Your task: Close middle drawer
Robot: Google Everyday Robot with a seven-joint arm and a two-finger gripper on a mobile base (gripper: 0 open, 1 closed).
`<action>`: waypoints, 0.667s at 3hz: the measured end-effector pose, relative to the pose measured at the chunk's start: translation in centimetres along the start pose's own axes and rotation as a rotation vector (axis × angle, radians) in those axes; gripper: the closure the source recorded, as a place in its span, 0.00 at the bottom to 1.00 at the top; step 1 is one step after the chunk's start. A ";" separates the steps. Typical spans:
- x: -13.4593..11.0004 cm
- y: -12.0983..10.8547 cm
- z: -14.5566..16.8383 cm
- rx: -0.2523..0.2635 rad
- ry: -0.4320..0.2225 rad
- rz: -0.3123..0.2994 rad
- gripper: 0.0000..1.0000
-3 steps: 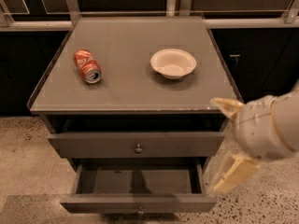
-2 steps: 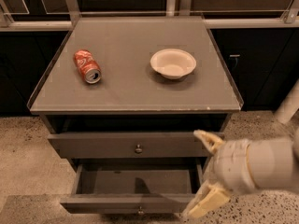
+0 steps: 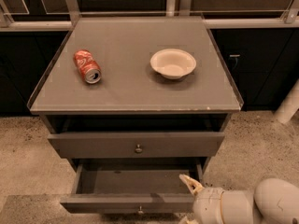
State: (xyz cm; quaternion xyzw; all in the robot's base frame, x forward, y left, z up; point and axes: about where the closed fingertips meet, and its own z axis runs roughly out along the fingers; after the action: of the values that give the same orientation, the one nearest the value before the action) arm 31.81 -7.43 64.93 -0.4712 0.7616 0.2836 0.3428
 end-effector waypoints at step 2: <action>3.4 -2.4 -0.8 0.084 -0.005 0.059 0.00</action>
Offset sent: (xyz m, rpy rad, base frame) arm 0.0198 -0.0791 -0.1076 0.1284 0.0892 -0.2447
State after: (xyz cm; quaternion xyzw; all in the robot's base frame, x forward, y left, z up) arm 32.73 -10.76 62.51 -0.4330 0.7855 0.2623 0.3558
